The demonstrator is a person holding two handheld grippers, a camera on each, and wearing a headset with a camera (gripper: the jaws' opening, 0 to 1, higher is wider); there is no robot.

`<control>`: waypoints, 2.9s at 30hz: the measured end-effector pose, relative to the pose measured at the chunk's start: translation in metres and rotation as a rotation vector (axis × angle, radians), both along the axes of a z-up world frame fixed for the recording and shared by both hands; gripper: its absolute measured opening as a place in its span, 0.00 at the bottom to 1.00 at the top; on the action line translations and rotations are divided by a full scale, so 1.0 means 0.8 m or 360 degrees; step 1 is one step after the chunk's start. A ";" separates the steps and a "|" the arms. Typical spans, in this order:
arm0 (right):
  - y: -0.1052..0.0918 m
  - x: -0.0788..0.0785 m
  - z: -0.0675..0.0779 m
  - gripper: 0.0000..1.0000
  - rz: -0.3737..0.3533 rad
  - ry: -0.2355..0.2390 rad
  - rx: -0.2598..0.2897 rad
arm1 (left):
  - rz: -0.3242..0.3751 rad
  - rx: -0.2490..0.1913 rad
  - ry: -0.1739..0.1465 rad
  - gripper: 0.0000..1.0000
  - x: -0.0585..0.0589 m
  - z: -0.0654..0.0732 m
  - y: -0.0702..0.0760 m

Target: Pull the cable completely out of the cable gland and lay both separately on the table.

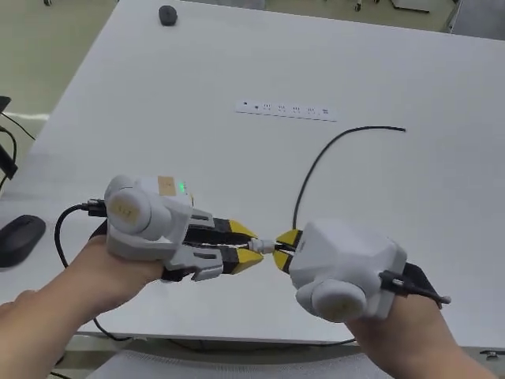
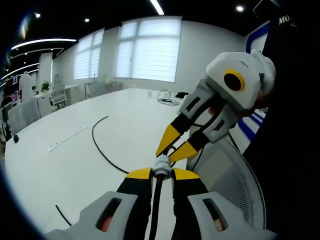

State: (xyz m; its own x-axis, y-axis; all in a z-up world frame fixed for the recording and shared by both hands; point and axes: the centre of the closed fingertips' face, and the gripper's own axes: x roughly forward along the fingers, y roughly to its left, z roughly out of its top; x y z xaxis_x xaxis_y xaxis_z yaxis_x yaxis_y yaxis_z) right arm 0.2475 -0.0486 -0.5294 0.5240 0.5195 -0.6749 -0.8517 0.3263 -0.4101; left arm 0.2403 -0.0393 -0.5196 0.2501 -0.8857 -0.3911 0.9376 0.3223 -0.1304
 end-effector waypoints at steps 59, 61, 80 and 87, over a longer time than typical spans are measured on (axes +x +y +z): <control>-0.106 0.027 -0.047 0.03 -0.0816 0.0304 0.0455 | 0.0079 -0.0003 -0.0043 0.15 0.015 0.006 0.004; -0.103 0.027 -0.039 0.09 -0.0799 0.0292 0.0458 | 0.0085 -0.0007 -0.0041 0.15 0.016 0.006 0.004; 0.000 0.020 0.007 0.10 -0.0063 0.0023 -0.0032 | 0.0070 0.0024 -0.0054 0.15 0.019 0.004 0.003; 0.003 0.019 0.005 0.03 -0.0006 -0.0005 -0.0092 | 0.0073 0.0024 -0.0050 0.15 0.018 0.003 0.003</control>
State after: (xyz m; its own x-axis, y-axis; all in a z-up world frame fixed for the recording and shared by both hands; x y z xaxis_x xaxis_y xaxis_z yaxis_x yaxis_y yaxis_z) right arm 0.2628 -0.0461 -0.5256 0.5281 0.4775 -0.7023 -0.8492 0.3053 -0.4309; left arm 0.2547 -0.0369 -0.5169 0.3029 -0.8671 -0.3956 0.9253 0.3669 -0.0959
